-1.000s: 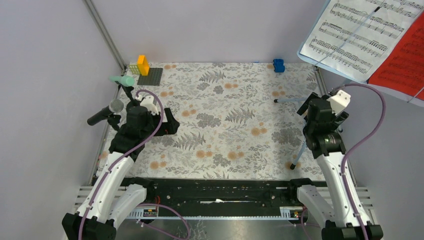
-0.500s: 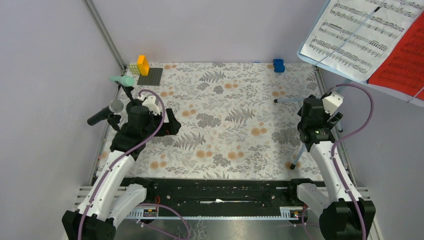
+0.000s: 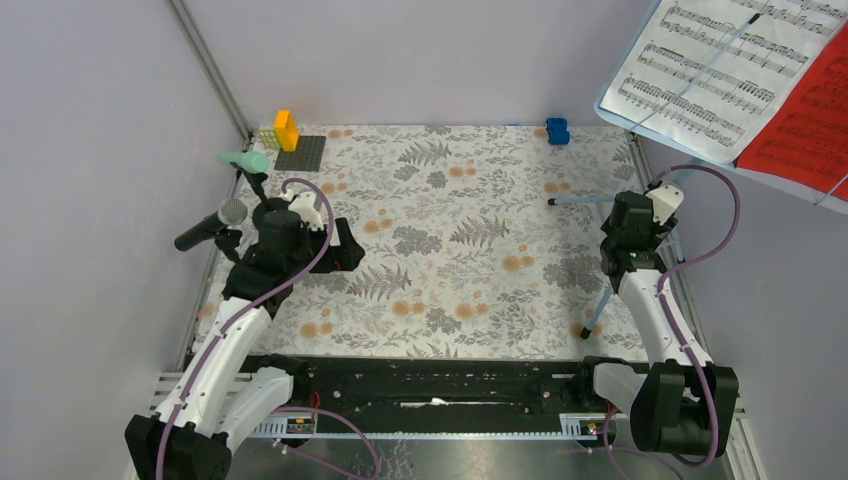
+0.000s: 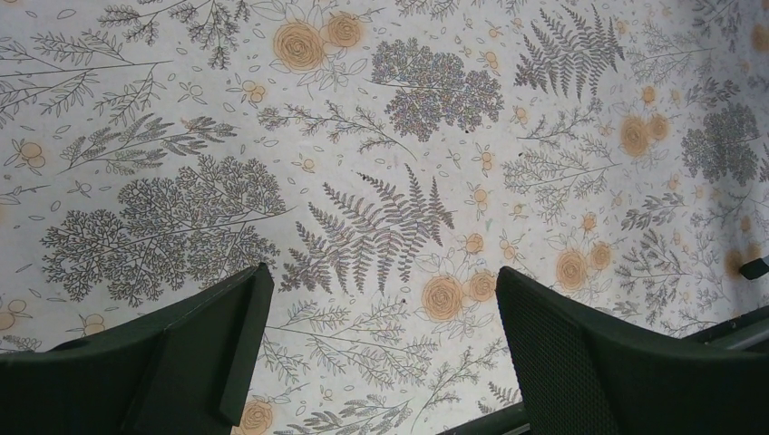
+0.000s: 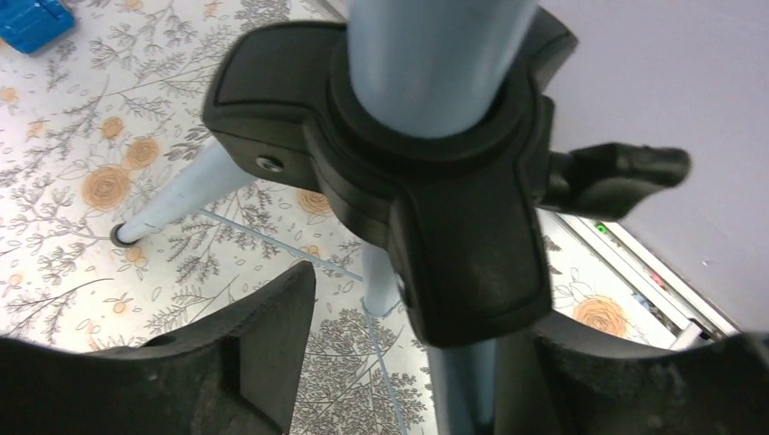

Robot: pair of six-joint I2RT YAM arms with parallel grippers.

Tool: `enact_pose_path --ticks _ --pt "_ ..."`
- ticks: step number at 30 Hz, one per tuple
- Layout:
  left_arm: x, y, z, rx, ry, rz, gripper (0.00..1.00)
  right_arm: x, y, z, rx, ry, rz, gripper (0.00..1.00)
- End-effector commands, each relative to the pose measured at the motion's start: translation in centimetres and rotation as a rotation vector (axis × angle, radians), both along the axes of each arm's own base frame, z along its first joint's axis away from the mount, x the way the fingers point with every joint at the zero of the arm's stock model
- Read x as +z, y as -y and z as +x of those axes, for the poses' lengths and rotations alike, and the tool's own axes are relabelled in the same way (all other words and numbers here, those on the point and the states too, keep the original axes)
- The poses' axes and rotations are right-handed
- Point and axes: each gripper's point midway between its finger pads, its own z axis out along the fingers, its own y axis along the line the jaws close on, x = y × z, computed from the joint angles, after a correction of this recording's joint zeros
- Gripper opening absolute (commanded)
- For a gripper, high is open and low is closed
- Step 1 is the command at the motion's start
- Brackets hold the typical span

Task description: Pack up the instrument practice props

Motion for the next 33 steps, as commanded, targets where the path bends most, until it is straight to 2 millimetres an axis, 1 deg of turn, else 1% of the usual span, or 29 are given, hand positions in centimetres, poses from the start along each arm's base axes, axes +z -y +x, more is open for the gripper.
enact_pose_path --ticks 1,3,4,5,8,9,10,11,14,18,20,22,24,27,31,33 --pt "1.6 0.7 0.8 -0.031 0.056 -0.015 0.99 1.1 -0.2 1.6 0.055 0.060 -0.011 0.63" --pt "1.5 0.7 0.8 -0.032 0.053 -0.014 0.99 1.1 -0.9 2.1 0.115 0.058 -0.009 0.55" --pt "1.5 0.7 0.8 -0.033 0.052 -0.014 0.99 1.3 -1.4 2.5 0.154 0.062 -0.010 0.48" --pt "1.5 0.7 0.8 -0.033 0.052 -0.014 0.99 1.4 -1.7 2.7 0.182 0.063 -0.010 0.44" --pt "1.4 0.8 0.8 -0.037 0.049 -0.015 0.99 1.6 -2.6 3.2 0.243 0.073 -0.001 0.22" --pt "1.4 0.8 0.8 -0.037 0.048 -0.015 0.99 1.6 -2.8 3.4 0.262 0.077 0.000 0.12" --pt "1.4 0.8 0.8 -0.038 0.048 -0.014 0.99 1.8 -3.1 3.5 0.280 0.083 -0.001 0.06" --pt "1.4 0.8 0.8 -0.039 0.049 -0.014 0.99 1.8 -3.2 3.6 0.292 0.085 -0.001 0.04" --pt "1.4 0.8 0.8 -0.040 0.048 -0.014 0.99 2.3 -3.5 3.8 0.314 0.109 -0.005 0.00" --pt "1.3 0.8 0.8 -0.042 0.043 -0.015 0.99 3.1 -4.0 3.8 0.338 0.152 -0.011 0.00" --pt "1.2 0.8 0.8 -0.042 0.040 -0.014 0.99 3.7 -4.5 3.8 0.366 0.171 -0.024 0.00" --pt "1.2 0.8 0.8 -0.042 0.040 -0.014 0.99 4.3 -5.2 3.9 0.386 0.179 -0.066 0.00" --pt "1.1 0.8 0.9 -0.042 0.036 -0.014 0.99 5.1 -6.8 4.1 0.427 0.187 -0.132 0.00" --pt "1.0 0.9 0.8 -0.044 0.034 -0.015 0.99 5.7 -8.4 4.5 0.466 0.172 -0.201 0.00" --pt "1.1 0.9 0.9 -0.045 0.033 -0.016 0.99 6.2 -9.7 5.1 0.503 0.165 -0.227 0.00" --pt "1.0 0.9 0.9 -0.045 0.033 -0.015 0.99 6.5 -10.1 5.3 0.512 0.175 -0.230 0.00"
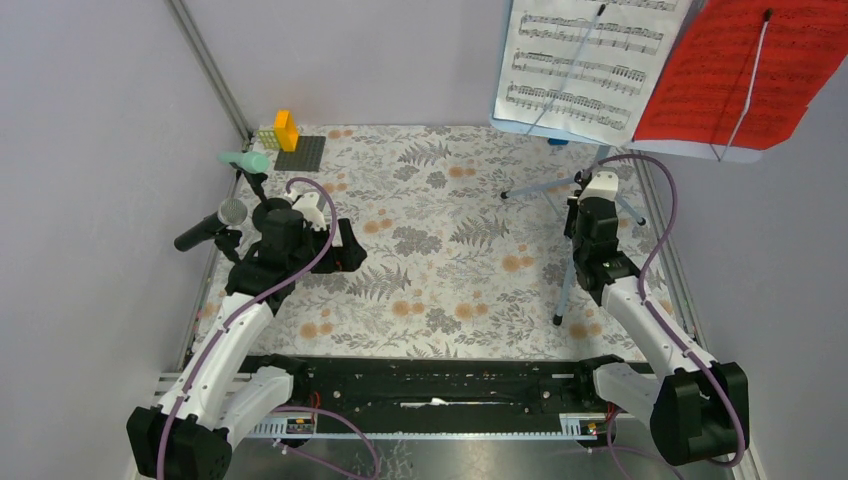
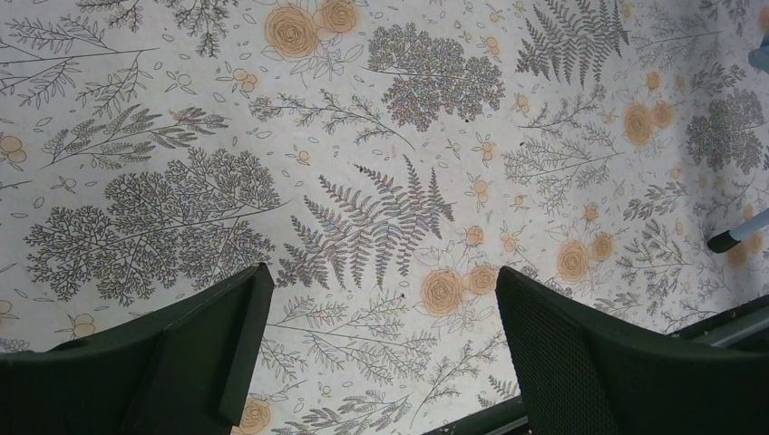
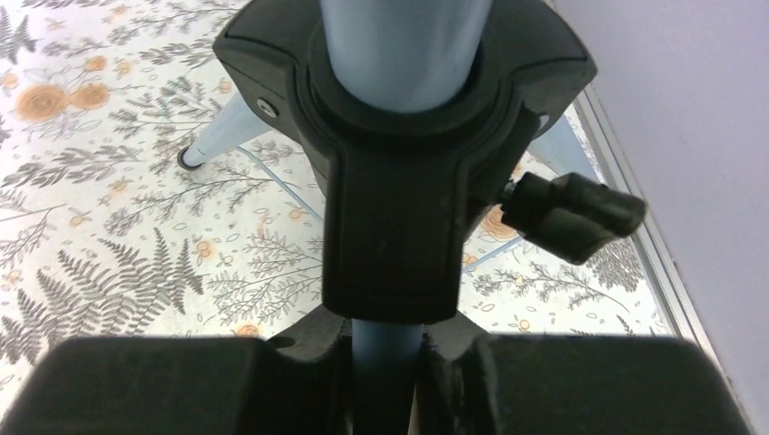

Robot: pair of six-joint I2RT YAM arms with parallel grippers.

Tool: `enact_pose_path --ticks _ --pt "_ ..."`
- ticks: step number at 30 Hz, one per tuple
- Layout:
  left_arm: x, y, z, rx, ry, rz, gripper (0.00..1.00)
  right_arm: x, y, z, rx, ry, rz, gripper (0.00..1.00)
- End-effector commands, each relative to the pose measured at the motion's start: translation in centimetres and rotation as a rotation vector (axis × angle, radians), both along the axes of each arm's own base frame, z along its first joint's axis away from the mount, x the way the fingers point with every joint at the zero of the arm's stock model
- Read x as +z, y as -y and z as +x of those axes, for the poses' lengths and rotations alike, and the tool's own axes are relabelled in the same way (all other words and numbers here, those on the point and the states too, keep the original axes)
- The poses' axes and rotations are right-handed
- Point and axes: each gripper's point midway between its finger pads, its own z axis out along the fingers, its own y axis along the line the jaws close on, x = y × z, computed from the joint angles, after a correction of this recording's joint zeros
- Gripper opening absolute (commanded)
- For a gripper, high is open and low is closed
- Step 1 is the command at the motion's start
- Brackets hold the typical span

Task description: Pack up the instrument practice props

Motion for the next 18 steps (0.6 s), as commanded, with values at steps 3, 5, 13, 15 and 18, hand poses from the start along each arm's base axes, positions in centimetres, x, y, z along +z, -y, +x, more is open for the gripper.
enact_pose_path --ticks 3,5,13,15,18 --pt "1.7 0.6 0.8 -0.025 0.060 -0.016 0.99 5.1 -0.8 1.8 0.045 0.145 -0.066 0.00" --pt "1.7 0.5 0.9 -0.024 0.062 -0.015 0.99 4.9 -1.7 2.0 0.075 0.144 -0.039 0.00" --pt "1.6 0.5 0.9 -0.019 0.060 -0.011 0.99 4.3 -7.1 2.6 0.197 0.148 0.181 0.00" --pt "1.6 0.5 0.9 -0.019 0.060 -0.011 0.99 4.5 -8.7 2.9 0.230 0.147 0.218 0.00" --pt "1.6 0.4 0.9 -0.019 0.060 -0.011 0.99 5.0 -11.4 3.5 0.270 0.141 0.279 0.00"
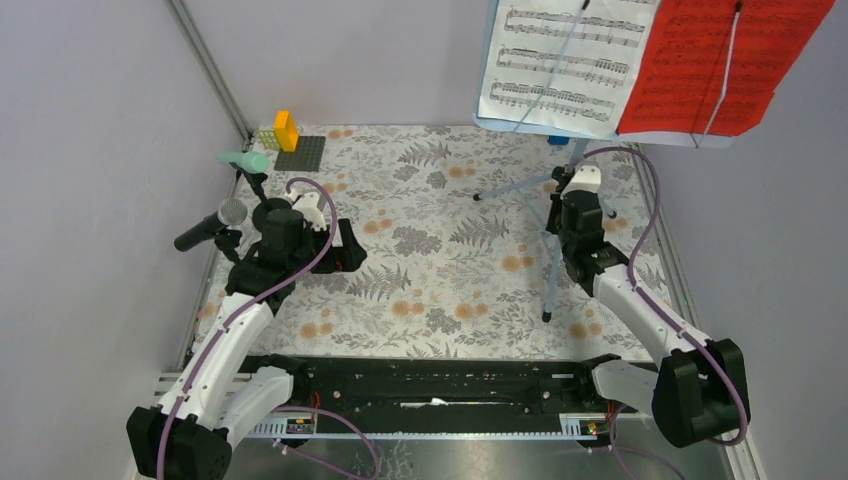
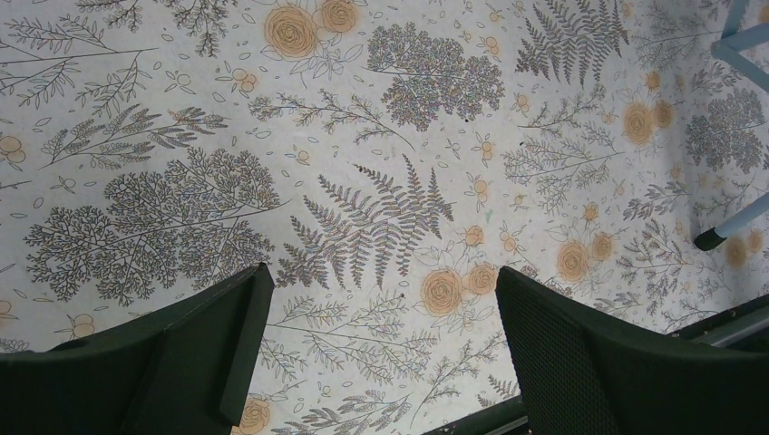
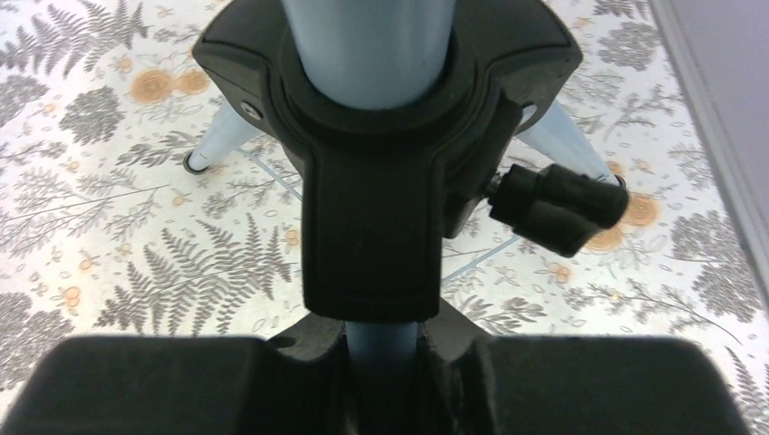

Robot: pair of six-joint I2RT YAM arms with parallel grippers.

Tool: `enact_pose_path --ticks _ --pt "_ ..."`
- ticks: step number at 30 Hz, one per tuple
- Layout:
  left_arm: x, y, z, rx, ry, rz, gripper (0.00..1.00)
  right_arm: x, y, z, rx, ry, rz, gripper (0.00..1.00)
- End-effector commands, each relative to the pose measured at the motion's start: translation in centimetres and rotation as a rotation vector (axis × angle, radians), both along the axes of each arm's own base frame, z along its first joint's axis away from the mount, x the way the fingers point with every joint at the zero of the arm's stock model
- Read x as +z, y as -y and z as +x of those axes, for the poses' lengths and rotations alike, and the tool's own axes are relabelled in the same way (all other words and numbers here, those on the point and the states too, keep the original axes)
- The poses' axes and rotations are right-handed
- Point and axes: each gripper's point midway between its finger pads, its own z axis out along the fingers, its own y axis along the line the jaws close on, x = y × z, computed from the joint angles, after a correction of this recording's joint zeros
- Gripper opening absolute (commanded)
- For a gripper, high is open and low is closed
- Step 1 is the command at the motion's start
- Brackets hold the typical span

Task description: Pack up the instrument practice props

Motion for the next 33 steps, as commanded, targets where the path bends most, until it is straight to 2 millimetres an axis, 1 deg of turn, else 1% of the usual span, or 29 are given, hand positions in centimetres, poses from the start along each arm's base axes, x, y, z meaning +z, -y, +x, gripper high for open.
enact_pose_path --ticks 1,4,8,9,12,16,18,21,24,28,31,33 --pt "1.7 0.4 0.9 -0.017 0.062 -0.011 0.99 5.6 -6.9 2.4 0.133 0.136 0.212 0.00" --pt "1.7 0.4 1.0 -0.015 0.063 -0.010 0.99 5.8 -9.5 2.9 0.141 0.128 0.244 0.00" --pt "1.7 0.3 0.9 -0.011 0.065 -0.007 0.99 6.4 -14.7 3.1 0.214 0.123 0.265 0.00" --pt "1.7 0.3 0.9 -0.011 0.065 -0.008 0.99 6.4 -15.7 3.1 0.222 0.122 0.267 0.00" --pt "1.7 0.3 0.9 -0.013 0.067 -0.010 0.99 6.3 -18.8 2.8 0.244 0.116 0.289 0.00" --pt "1.7 0.2 1.0 -0.009 0.065 -0.006 0.99 6.1 -22.5 1.8 0.264 0.116 0.292 0.00" --pt "1.6 0.2 1.0 -0.007 0.065 -0.005 0.99 6.0 -24.0 1.3 0.265 0.114 0.296 0.00" --pt "1.6 0.2 1.0 -0.007 0.064 -0.004 0.99 5.9 -25.7 0.9 0.268 0.109 0.317 0.00" --pt "1.5 0.2 1.0 -0.004 0.062 -0.002 0.99 5.1 -26.8 0.8 0.248 0.092 0.325 0.00" --pt "1.6 0.1 1.0 -0.002 0.063 -0.001 0.99 4.6 -27.7 0.7 0.221 0.079 0.331 0.00" --pt "1.6 0.1 1.0 -0.001 0.064 0.000 0.99 4.7 -28.3 0.6 0.231 0.073 0.328 0.00" --pt "1.5 0.1 1.0 -0.002 0.063 0.000 0.99 4.7 -28.3 0.6 0.233 0.070 0.318 0.00"
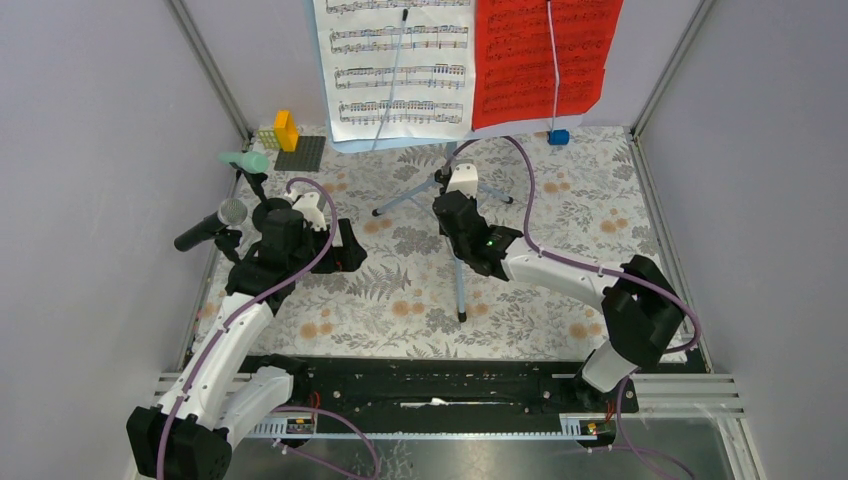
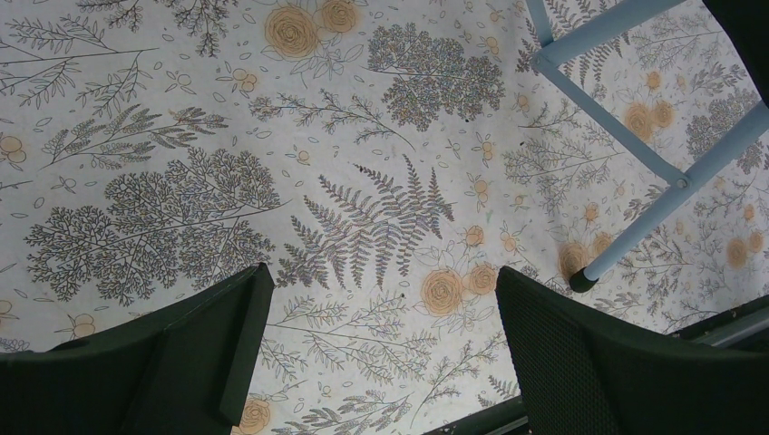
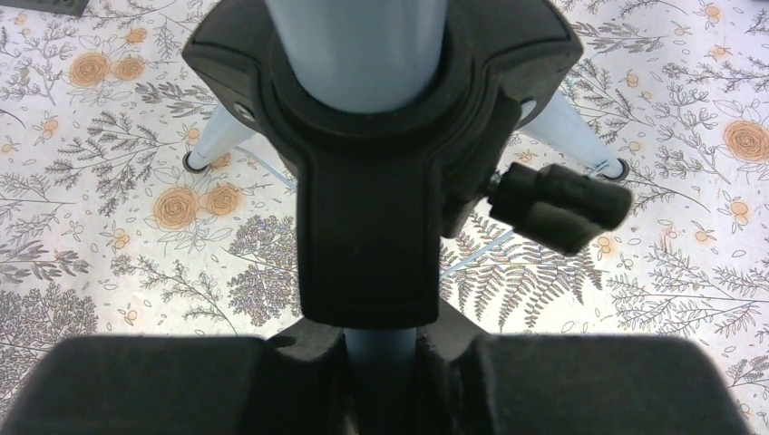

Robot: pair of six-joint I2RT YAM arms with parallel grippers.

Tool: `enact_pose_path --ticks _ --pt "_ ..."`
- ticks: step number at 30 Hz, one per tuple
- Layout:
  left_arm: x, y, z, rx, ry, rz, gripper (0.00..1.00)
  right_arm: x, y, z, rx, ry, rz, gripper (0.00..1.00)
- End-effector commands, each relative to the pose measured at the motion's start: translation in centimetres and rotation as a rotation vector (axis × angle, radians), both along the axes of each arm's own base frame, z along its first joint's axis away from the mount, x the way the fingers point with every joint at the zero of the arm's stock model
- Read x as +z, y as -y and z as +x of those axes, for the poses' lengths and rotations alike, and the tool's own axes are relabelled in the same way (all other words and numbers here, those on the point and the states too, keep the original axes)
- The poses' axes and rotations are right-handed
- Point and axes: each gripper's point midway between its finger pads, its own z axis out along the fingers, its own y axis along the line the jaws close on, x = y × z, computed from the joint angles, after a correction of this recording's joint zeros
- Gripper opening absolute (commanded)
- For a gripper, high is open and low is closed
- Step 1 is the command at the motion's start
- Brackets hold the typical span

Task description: Pack up the instrument practice props

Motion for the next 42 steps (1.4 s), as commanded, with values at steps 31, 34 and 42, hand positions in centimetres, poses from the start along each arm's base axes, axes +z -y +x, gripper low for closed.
enact_pose_path --ticks 31,34,42 --pt "2.2 0.0 1.0 0.004 0.087 -0.005 0.99 7.6 5.8 -11.5 0.301 0.127 0.215 0.86" --pt "2.2 0.0 1.0 0.006 0.085 -0.006 0.99 6.1 6.8 -12.7 0.300 0.031 0.177 0.91" --pt "2.1 0.0 1.0 0.007 0.083 -0.007 0.99 3.2 8.5 -12.3 0.271 -0.211 0.307 0.92"
